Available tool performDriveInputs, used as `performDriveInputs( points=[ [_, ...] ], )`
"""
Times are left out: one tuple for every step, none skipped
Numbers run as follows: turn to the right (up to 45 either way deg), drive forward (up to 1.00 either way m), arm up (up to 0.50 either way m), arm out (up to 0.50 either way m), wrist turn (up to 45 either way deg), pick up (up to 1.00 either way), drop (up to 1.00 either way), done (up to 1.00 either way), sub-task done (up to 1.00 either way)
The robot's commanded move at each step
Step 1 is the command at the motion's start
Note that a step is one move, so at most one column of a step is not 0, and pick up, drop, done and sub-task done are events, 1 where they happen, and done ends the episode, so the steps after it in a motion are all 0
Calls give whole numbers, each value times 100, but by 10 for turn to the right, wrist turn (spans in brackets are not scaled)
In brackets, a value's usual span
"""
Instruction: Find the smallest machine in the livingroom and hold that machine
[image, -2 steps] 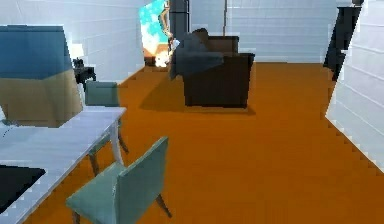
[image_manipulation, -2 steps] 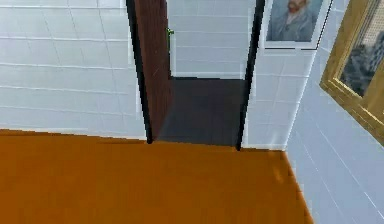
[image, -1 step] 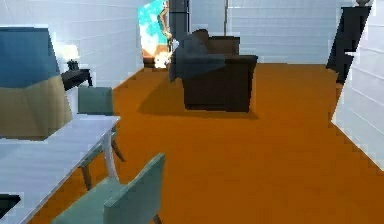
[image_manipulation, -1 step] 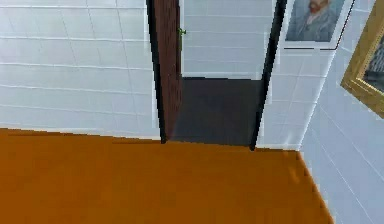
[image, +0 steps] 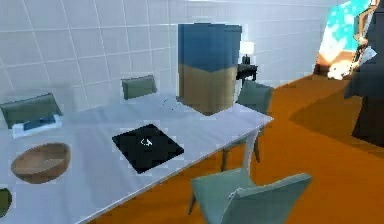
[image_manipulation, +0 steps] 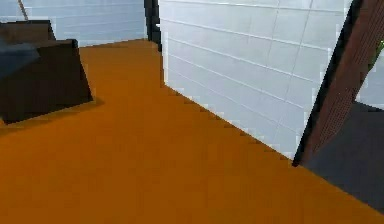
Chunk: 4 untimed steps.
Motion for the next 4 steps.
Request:
performDriveInputs(
  points=[
    [-450, 0, 0, 0, 0, 0, 0, 0, 0],
    [-450, 0, 0, 0, 0, 0, 0, 0, 0],
    [-120, 0, 0, 0, 0, 0, 0, 0, 0],
    [0, 0, 50, 0, 0, 0, 0, 0, 0]
  ],
)
